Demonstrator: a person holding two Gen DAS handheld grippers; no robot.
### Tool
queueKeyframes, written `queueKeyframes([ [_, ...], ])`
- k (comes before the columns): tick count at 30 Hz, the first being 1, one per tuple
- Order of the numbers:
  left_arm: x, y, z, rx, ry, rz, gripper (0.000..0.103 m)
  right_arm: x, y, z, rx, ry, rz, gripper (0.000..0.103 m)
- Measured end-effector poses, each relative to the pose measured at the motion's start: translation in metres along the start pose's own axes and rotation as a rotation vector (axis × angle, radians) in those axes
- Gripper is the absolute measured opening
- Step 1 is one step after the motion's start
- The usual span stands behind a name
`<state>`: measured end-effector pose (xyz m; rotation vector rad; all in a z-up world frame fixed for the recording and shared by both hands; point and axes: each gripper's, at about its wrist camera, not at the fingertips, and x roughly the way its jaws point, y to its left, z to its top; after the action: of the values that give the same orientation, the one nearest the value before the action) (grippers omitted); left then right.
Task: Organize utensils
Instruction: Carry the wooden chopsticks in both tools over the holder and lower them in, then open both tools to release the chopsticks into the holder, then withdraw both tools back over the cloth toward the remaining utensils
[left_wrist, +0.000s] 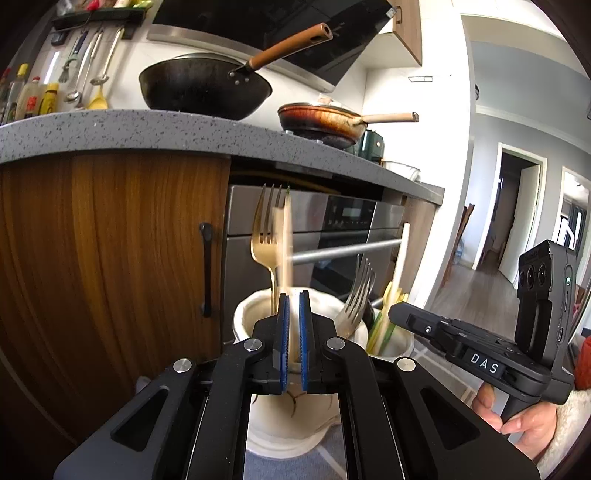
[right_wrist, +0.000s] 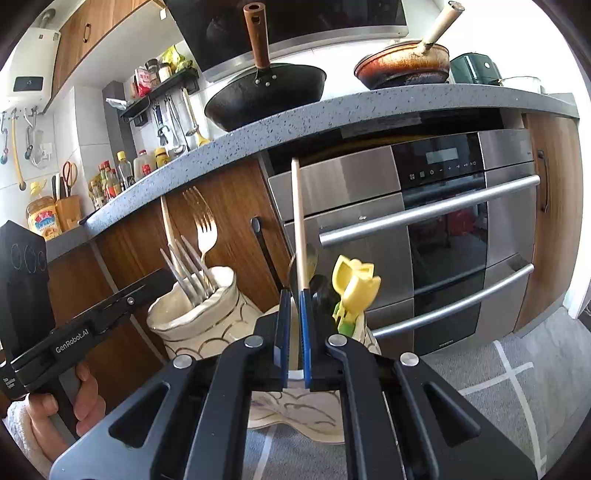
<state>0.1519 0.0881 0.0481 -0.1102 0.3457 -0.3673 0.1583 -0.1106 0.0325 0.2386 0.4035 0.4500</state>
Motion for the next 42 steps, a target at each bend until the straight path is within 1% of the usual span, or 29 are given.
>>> queueKeyframes([
  [4,-0.001,0.000,-0.002,0.001,0.012,0.010,0.006,-0.001,0.001,0.000,0.001,0.016,-0.003,0.006],
  [5,-0.002,0.000,-0.002,-0.002,0.014,0.014,0.008,-0.001,0.001,0.000,0.002,0.018,-0.002,0.006],
  [6,-0.002,0.000,-0.002,-0.004,0.014,0.018,0.014,-0.002,0.001,0.001,0.001,0.019,-0.004,0.007],
  [7,-0.005,0.000,-0.001,-0.008,0.011,0.026,0.019,-0.004,0.001,0.001,0.003,0.021,-0.007,0.009],
  [8,-0.007,0.000,0.000,-0.010,0.009,0.029,0.020,-0.005,0.001,0.002,0.006,0.022,-0.006,0.012],
  [10,-0.012,-0.001,0.002,-0.013,0.005,0.031,0.022,-0.011,0.001,0.004,0.015,0.017,-0.006,0.021],
  [11,-0.015,-0.002,0.004,-0.014,0.005,0.035,0.023,-0.015,0.002,0.005,0.016,0.016,-0.008,0.023],
  [13,-0.023,-0.005,0.005,-0.011,0.004,0.045,0.033,-0.023,0.003,0.007,0.020,0.016,-0.010,0.034],
  [14,-0.027,-0.007,0.005,-0.008,0.006,0.055,0.036,-0.029,0.005,0.008,0.020,0.016,-0.016,0.037],
  [15,-0.029,-0.008,0.005,-0.005,0.010,0.063,0.042,-0.034,0.007,0.008,0.014,0.019,-0.023,0.040],
  [16,-0.032,-0.010,0.005,0.000,0.018,0.075,0.046,-0.038,0.009,0.009,0.009,0.024,-0.028,0.040],
  [20,-0.047,-0.016,0.003,-0.005,0.058,0.120,0.053,-0.063,0.017,0.006,0.000,0.038,-0.054,0.050],
  [22,-0.058,-0.020,0.004,-0.010,0.066,0.141,0.062,-0.075,0.020,0.005,0.007,0.043,-0.064,0.056],
  [23,-0.064,-0.022,0.003,-0.015,0.065,0.145,0.065,-0.084,0.022,0.005,0.012,0.046,-0.074,0.058],
  [25,-0.074,-0.028,0.003,-0.025,0.062,0.146,0.071,-0.095,0.023,0.005,0.027,0.062,-0.091,0.071],
  [26,-0.081,-0.033,0.002,-0.030,0.061,0.145,0.072,-0.102,0.023,0.004,0.043,0.076,-0.096,0.072],
  [27,-0.086,-0.038,0.002,-0.034,0.061,0.146,0.076,-0.109,0.023,0.004,0.059,0.087,-0.100,0.074],
  [28,-0.090,-0.042,0.002,-0.038,0.063,0.148,0.079,-0.113,0.023,0.003,0.068,0.094,-0.105,0.078],
  [29,-0.094,-0.047,0.002,-0.044,0.065,0.146,0.080,-0.119,0.023,0.002,0.079,0.105,-0.117,0.080],
  [31,-0.099,-0.056,0.001,-0.069,0.069,0.137,0.086,-0.126,0.022,-0.001,0.090,0.113,-0.130,0.082],
  [33,-0.100,-0.065,-0.004,-0.108,0.084,0.120,0.090,-0.133,0.017,-0.007,0.114,0.112,-0.152,0.084],
  [36,-0.095,-0.075,-0.019,-0.140,0.108,0.108,0.091,-0.139,-0.001,-0.018,0.183,0.108,-0.182,0.088],
  [42,-0.060,-0.080,-0.060,-0.105,0.217,0.117,0.091,-0.129,-0.042,-0.047,0.243,0.171,-0.290,0.089],
])
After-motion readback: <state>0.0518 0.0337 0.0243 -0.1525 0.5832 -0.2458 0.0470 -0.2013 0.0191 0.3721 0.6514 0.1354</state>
